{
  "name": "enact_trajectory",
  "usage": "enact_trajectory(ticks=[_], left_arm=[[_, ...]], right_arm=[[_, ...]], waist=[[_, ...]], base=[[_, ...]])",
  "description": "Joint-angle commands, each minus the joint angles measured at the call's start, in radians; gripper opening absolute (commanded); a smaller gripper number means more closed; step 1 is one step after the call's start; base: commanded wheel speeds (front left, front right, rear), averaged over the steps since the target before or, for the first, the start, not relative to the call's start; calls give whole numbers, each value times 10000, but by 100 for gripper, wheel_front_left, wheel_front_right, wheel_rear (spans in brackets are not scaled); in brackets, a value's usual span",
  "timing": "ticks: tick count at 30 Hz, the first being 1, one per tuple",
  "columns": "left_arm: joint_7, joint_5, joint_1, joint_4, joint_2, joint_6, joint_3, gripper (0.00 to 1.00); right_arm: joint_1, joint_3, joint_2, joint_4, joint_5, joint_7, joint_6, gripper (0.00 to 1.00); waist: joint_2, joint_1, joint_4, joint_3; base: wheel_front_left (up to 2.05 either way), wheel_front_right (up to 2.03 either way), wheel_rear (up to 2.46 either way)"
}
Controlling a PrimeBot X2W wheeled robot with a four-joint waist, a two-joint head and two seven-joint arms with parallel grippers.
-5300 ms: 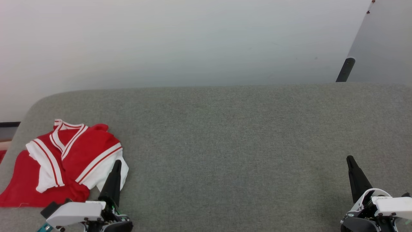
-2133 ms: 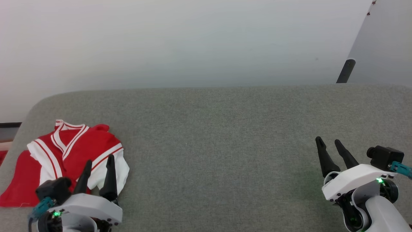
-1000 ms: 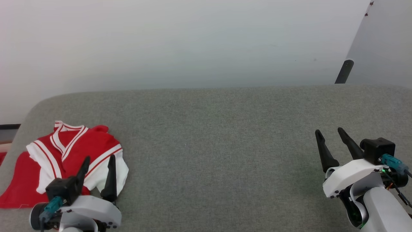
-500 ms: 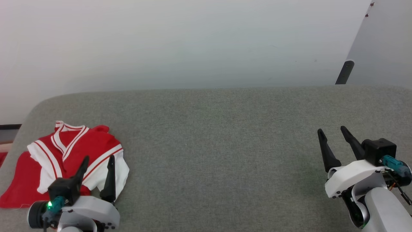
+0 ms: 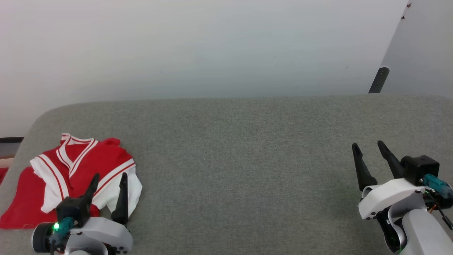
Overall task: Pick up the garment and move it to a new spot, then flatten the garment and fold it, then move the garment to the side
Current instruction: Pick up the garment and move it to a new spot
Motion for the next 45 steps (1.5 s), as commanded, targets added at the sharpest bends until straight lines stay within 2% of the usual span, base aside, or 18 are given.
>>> enact_trajectory(ticks=[1,16,22,28,42,45], left_arm=[[0,-62,-46,26,2,-59,43,100],[0,-122,-63,156,13,-52,16,100],[-1,-124,8,216,-96,34,55,100],[0,-69,164,193,-153,111,44,100],[1,-88,445,2,-209,301,13,100],[1,-212,562,-145,-159,424,182,100]], right_arm=[[179,-80,58,-32,72,-40,4,100],[350,-197,181,-135,83,-58,4,100],[483,-131,143,-206,134,-60,4,100],[519,114,83,-263,234,-61,4,100],[703,708,259,-258,433,-63,4,100],[388,1141,393,-257,451,-56,4,100]], waist=[[0,0,-6,1],[0,0,-12,-39],[0,0,428,-102],[0,0,1361,-140],[0,0,4584,-472],[0,0,4919,-374]], base=[[0,0,0],[0,0,0],[0,0,0],[0,0,0],[0,0,0],[0,0,0]])
